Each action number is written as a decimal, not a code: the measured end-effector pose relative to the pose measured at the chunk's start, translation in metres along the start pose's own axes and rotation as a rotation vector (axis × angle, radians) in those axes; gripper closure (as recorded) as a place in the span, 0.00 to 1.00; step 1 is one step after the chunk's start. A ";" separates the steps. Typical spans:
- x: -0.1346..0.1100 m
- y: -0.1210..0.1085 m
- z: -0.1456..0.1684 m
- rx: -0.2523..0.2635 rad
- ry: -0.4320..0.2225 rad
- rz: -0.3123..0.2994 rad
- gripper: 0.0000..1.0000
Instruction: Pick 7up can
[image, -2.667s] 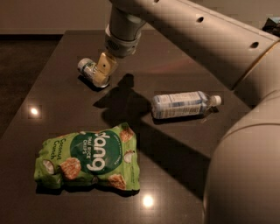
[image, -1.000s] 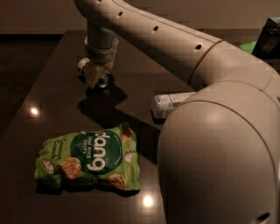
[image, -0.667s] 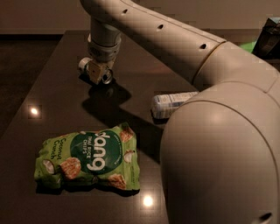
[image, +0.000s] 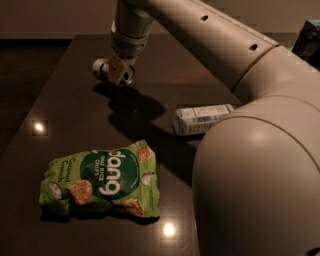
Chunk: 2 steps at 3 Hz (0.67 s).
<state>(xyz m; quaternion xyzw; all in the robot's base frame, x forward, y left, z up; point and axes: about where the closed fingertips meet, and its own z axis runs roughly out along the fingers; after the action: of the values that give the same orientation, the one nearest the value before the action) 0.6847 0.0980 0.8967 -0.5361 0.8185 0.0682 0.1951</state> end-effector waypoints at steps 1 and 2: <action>-0.003 0.001 -0.033 -0.025 -0.044 -0.059 1.00; -0.007 0.003 -0.059 -0.043 -0.081 -0.114 1.00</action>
Offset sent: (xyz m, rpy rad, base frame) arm -0.0249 -0.0241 0.0979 0.0933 -0.0577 0.2061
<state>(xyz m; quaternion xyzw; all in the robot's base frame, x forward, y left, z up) 0.6699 0.0859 0.9534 -0.5826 0.7765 0.0963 0.2199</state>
